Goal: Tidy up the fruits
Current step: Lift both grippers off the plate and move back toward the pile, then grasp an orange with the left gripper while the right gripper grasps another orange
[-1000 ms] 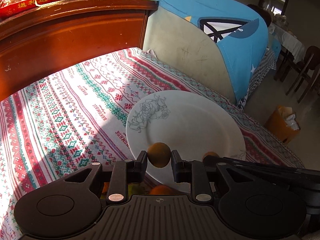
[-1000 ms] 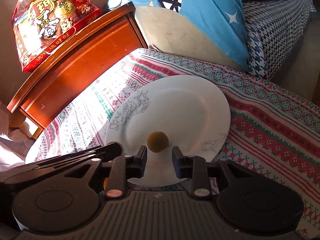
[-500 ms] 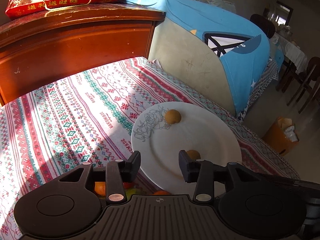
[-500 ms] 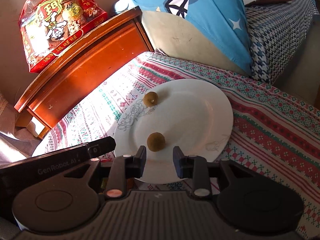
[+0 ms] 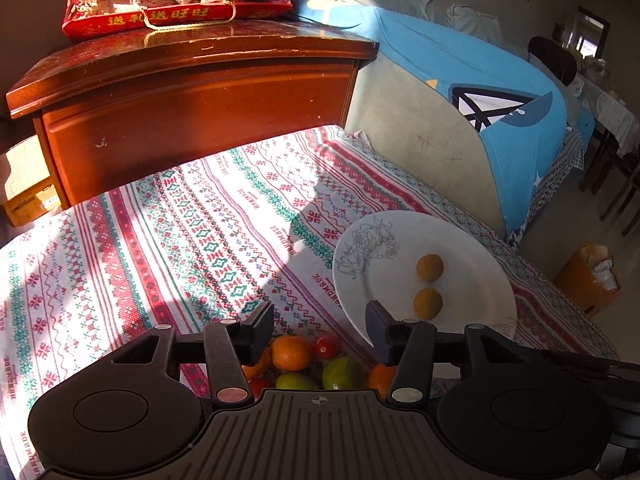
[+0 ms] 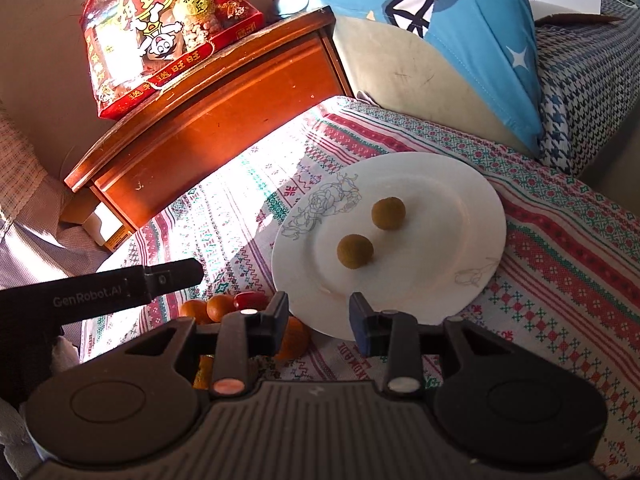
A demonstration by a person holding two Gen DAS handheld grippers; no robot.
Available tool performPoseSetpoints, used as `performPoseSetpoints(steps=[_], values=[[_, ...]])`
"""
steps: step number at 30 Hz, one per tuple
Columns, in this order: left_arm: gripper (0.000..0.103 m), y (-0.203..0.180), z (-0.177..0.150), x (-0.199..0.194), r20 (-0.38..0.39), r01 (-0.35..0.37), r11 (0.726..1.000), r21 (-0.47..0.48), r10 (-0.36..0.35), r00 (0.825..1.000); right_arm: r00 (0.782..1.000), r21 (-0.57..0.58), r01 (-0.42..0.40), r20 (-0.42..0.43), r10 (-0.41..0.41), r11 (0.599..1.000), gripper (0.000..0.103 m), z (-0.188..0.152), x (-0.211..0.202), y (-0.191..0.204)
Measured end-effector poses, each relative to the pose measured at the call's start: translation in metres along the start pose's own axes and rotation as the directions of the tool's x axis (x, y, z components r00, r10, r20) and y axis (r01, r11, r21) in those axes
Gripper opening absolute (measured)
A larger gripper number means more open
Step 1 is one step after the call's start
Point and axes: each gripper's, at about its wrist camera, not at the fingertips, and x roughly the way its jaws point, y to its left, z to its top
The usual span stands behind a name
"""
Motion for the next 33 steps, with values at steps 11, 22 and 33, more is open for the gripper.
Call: performPoseSetpoints(steps=[11, 22, 33], values=[[0.050, 0.014, -0.019, -0.018, -0.024, -0.013, 1.000, -0.001, 0.013, 1.000, 0.998, -0.067, -0.053, -0.049, 0.050, 0.996, 0.035, -0.016, 0.005, 0.014], [0.050, 0.025, -0.049, -0.024, -0.080, -0.016, 1.000, 0.009, 0.017, 0.997, 0.996, -0.082, -0.042, -0.088, 0.035, 0.996, 0.035, -0.024, 0.018, 0.018], [0.050, 0.013, -0.078, -0.020, -0.147, 0.045, 0.997, 0.062, -0.035, 0.988, 0.995, -0.090, -0.024, -0.102, 0.015, 0.996, 0.035, -0.024, 0.031, 0.023]])
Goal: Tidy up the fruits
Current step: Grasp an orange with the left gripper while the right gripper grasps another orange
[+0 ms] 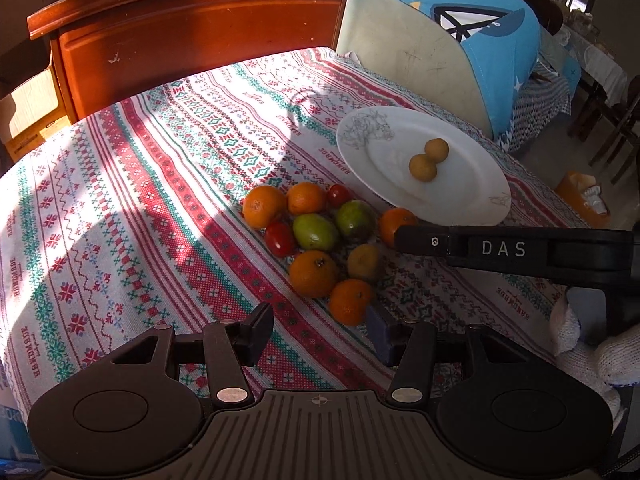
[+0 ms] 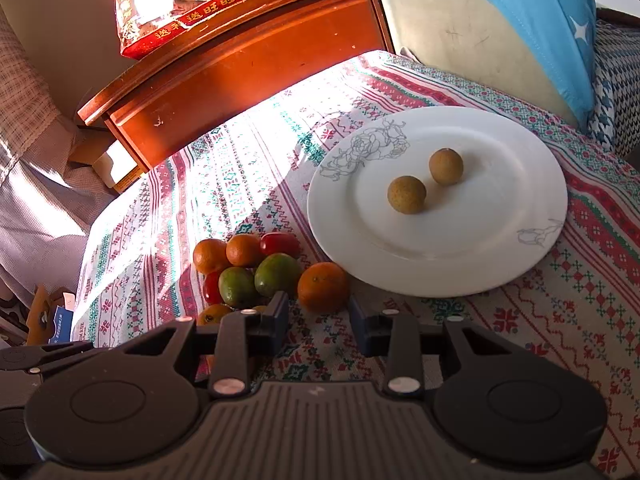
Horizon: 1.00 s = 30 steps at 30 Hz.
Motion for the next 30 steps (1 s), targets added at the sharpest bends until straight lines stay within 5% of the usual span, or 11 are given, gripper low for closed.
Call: performPoseSetpoints(steps=[10, 20, 30], values=[[0.045, -0.007, -0.004, 0.015, 0.002, 0.029, 1.000, 0.007, -0.029, 1.000, 1.000, -0.004, 0.018, -0.006, -0.018, 1.000, 0.035, 0.002, 0.009, 0.001], [0.027, -0.012, -0.003, 0.019, 0.032, 0.022, 0.999, 0.047, -0.023, 0.999, 1.000, -0.010, 0.031, 0.002, -0.031, 0.999, 0.031, 0.003, 0.013, 0.001], [0.026, -0.006, -0.005, 0.013, 0.048, 0.010, 1.000, 0.023, -0.011, 0.999, 1.000, -0.049, 0.006, 0.007, -0.005, 0.999, 0.030, 0.001, 0.008, 0.006]])
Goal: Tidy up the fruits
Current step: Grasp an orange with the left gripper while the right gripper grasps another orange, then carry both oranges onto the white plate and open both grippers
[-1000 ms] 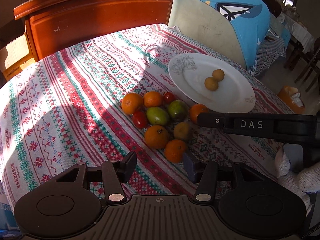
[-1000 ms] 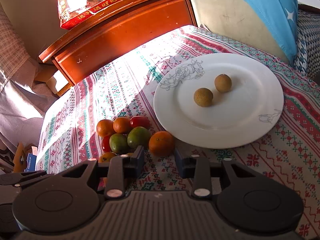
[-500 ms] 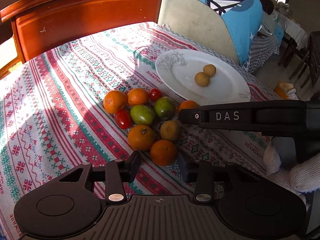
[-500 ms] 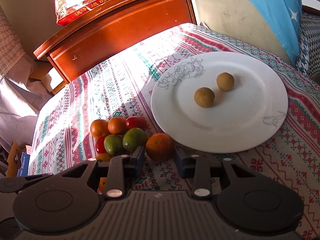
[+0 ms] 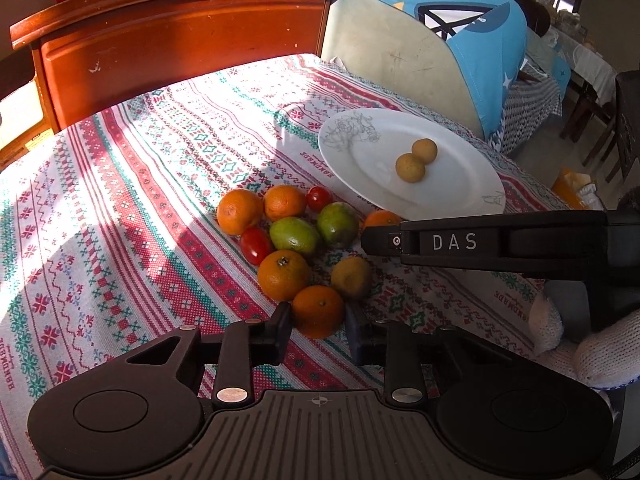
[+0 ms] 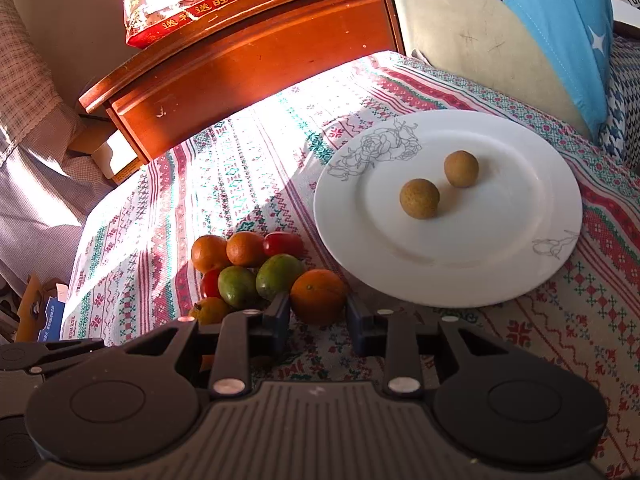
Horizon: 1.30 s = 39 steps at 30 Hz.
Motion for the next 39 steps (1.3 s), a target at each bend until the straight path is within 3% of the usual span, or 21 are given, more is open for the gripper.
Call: performPoseSetpoints(steps=[17, 24, 39], values=[[0.026, 0.004, 0.006, -0.016, 0.040, 0.001, 1.000, -0.020, 0.000, 0.999, 0.999, 0.010, -0.036, 0.018, 0.036, 0.999, 0.030, 0.001, -0.014, 0.000], [0.026, 0.007, 0.015, -0.017, 0.062, -0.012, 0.999, -0.038, 0.014, 0.998, 0.997, 0.030, -0.043, 0.065, 0.041, 0.999, 0.030, 0.011, -0.026, -0.002], [0.026, 0.001, 0.065, -0.025, 0.159, -0.012, 0.998, -0.055, 0.021, 0.987, 0.985, 0.125, -0.001, 0.173, -0.020, 0.992, 0.031, 0.037, -0.055, -0.026]])
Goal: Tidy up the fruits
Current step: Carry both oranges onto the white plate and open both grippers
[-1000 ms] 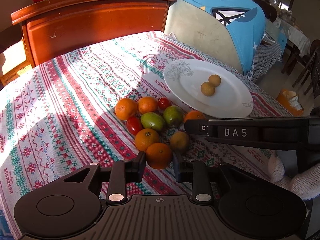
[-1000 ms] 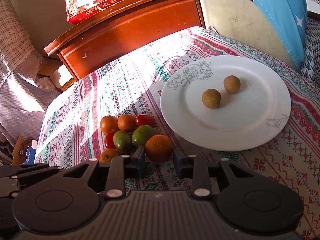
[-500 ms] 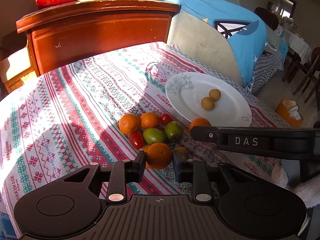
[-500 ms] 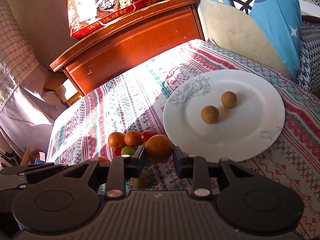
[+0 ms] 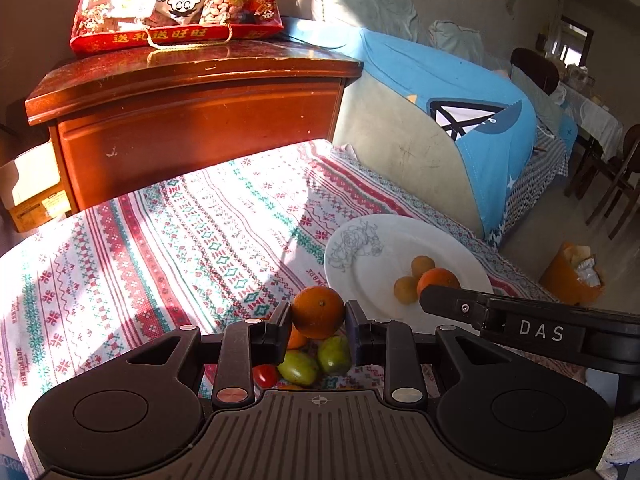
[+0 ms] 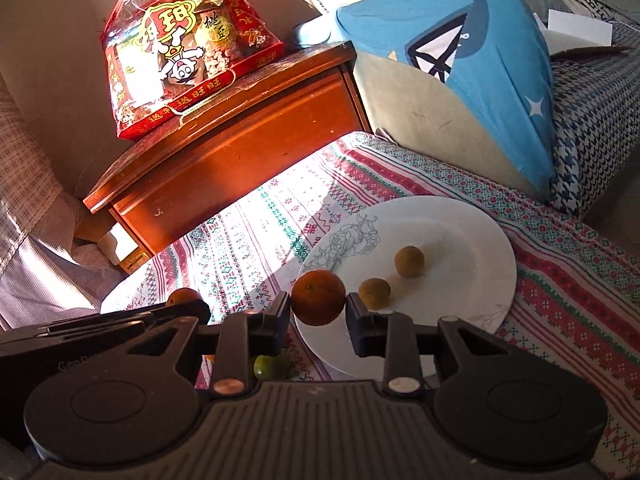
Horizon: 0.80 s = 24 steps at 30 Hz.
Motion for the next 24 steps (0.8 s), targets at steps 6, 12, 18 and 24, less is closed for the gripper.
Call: performPoseSetpoints(steps=[6, 12, 18, 24], values=[[0.026, -0.009, 0.020, 0.016, -0.014, 0.008, 0.999, 0.032, -0.008, 1.000, 0.999, 0.060, 0.034, 0.001, -0.034, 0.998, 0.031, 0.003, 0.001, -0.014], [0.026, -0.014, 0.031, 0.039, -0.033, 0.014, 0.998, 0.066, -0.012, 0.999, 0.998, 0.092, 0.065, -0.012, -0.065, 0.994, 0.031, 0.002, 0.005, -0.024], [0.026, -0.020, 0.035, 0.062, -0.059, 0.038, 0.997, 0.074, -0.034, 0.998, 0.994, 0.129, 0.104, -0.046, -0.099, 0.986, 0.031, -0.003, 0.012, -0.034], [0.026, -0.029, 0.032, 0.085, -0.096, 0.057, 0.994, 0.091, -0.048, 0.994, 0.991, 0.150, 0.126, -0.073, -0.116, 0.981, 0.031, -0.007, 0.020, -0.039]])
